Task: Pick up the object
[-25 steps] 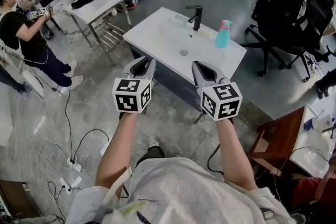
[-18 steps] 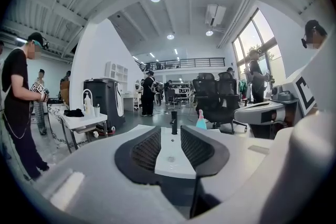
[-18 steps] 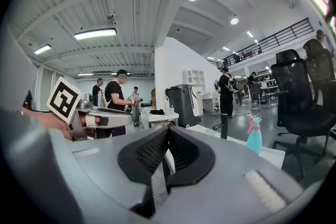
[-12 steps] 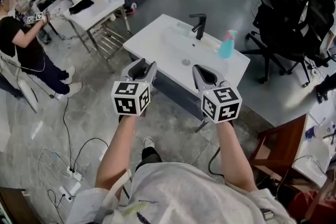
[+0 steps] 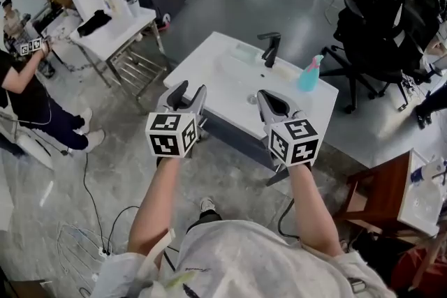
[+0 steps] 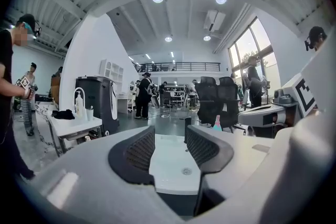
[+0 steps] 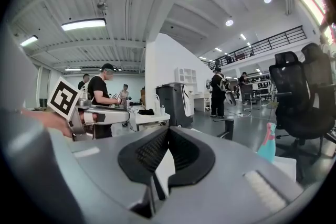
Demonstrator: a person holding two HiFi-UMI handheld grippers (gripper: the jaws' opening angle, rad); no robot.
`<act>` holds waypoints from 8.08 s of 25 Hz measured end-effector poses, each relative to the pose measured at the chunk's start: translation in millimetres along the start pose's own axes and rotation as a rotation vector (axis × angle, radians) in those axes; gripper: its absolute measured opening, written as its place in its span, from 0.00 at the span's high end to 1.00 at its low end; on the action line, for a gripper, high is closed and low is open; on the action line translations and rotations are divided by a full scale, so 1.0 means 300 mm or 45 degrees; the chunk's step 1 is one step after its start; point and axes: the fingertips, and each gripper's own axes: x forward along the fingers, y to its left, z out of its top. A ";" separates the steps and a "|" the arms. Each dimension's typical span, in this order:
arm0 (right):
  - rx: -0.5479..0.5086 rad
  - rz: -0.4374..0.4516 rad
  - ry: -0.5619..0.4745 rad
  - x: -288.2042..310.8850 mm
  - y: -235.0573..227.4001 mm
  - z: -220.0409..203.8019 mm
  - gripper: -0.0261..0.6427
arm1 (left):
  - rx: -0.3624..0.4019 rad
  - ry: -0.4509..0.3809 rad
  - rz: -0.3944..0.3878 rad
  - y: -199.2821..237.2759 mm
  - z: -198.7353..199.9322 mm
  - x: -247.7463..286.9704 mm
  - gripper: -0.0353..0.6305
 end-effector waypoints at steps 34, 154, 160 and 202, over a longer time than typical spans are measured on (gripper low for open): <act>0.046 -0.417 0.001 0.312 -0.106 0.053 0.96 | 0.030 0.034 -0.377 0.300 0.016 0.377 0.60; 0.148 -0.874 0.018 0.675 -0.817 0.073 0.96 | 1.080 0.577 -1.539 -0.078 -0.340 1.382 0.62; 0.165 -0.913 0.025 0.661 -0.814 0.051 0.96 | 1.156 0.636 -1.599 -0.085 -0.413 1.374 0.62; 0.253 -1.137 0.099 0.648 -0.801 -0.074 0.96 | 1.478 0.807 -1.815 -0.066 -0.727 1.412 0.86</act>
